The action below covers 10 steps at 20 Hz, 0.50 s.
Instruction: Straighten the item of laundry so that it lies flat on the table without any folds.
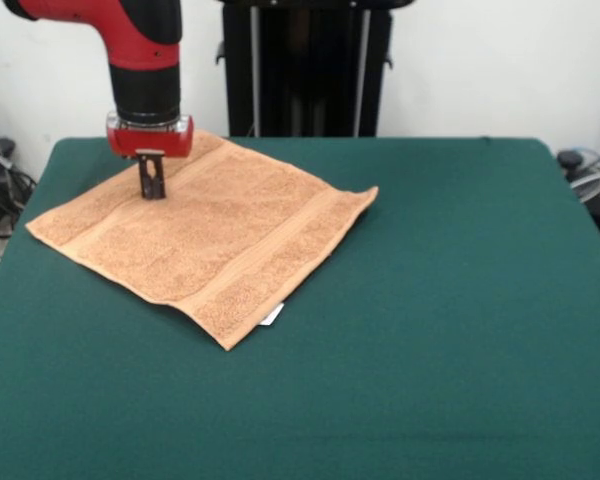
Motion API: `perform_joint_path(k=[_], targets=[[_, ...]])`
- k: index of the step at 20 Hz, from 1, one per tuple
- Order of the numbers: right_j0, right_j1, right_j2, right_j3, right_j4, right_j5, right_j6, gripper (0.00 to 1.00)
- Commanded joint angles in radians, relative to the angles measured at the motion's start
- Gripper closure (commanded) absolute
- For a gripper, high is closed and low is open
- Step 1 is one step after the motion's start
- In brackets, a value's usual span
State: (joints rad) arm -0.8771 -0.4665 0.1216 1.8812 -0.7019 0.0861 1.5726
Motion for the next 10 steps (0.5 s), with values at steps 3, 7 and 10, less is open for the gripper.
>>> perform_joint_path(k=[3,7,10], targets=[[-0.029,0.016,-0.006,-0.083,-0.081,0.134,-0.059,1.0],[-0.042,0.002,-0.004,-0.078,-0.085,0.147,-0.075,1.0],[-0.056,-0.01,0.002,-0.077,-0.087,0.165,-0.093,1.0]])
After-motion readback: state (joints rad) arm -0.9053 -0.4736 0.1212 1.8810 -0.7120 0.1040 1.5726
